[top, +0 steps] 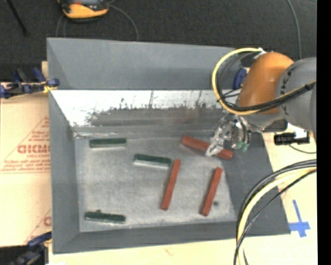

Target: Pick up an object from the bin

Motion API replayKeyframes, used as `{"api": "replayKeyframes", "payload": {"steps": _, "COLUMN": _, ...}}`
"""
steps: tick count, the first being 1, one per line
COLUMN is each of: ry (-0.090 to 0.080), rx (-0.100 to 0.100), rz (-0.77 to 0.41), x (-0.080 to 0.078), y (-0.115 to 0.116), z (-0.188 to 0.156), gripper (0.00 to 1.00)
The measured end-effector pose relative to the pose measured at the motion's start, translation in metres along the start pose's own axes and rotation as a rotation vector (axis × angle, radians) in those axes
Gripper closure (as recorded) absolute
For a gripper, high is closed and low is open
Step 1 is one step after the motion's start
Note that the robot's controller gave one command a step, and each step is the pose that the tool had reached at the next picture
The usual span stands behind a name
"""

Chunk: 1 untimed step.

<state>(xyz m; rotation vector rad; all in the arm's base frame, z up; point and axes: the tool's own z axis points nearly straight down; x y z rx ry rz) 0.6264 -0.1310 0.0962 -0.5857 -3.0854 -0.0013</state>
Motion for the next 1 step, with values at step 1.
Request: {"api": "replayKeyframes", "payload": {"steps": 1, "ry": -0.002, "rx": 0.001, "rz": -0.001, "x": -0.0007, "y": -0.0005, "z": -0.0173, "gripper": 1.0}}
